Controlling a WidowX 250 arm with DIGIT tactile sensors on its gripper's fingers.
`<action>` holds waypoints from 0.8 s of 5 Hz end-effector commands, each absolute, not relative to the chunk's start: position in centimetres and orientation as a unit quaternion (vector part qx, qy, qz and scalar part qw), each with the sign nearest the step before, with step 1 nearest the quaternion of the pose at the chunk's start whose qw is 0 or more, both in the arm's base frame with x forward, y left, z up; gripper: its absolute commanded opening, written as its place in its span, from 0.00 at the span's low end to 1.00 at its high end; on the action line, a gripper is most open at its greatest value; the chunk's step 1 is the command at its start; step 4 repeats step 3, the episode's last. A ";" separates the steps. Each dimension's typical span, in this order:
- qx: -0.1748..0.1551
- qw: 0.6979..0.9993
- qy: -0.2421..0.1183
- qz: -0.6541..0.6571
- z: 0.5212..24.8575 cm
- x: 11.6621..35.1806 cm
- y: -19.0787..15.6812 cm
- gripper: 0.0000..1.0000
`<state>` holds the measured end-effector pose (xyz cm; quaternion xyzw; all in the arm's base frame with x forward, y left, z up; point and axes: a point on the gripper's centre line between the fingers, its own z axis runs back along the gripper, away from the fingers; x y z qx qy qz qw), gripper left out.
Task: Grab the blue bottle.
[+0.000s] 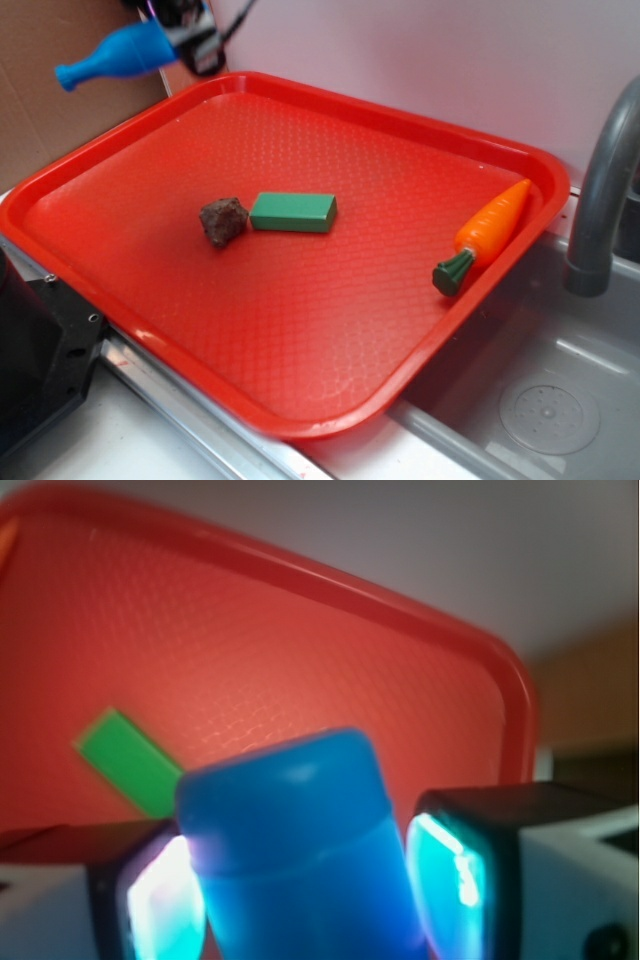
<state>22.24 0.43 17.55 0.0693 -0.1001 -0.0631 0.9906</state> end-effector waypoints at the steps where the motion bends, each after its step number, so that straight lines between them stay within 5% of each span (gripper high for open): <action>1: -0.029 0.995 -0.094 -0.006 21.8 24.0 -2.2 0.00; 3: -0.108 0.991 -0.076 0.035 23.5 22.7 0.8 0.00; 4: -0.108 0.991 -0.076 0.035 23.5 22.7 0.8 0.00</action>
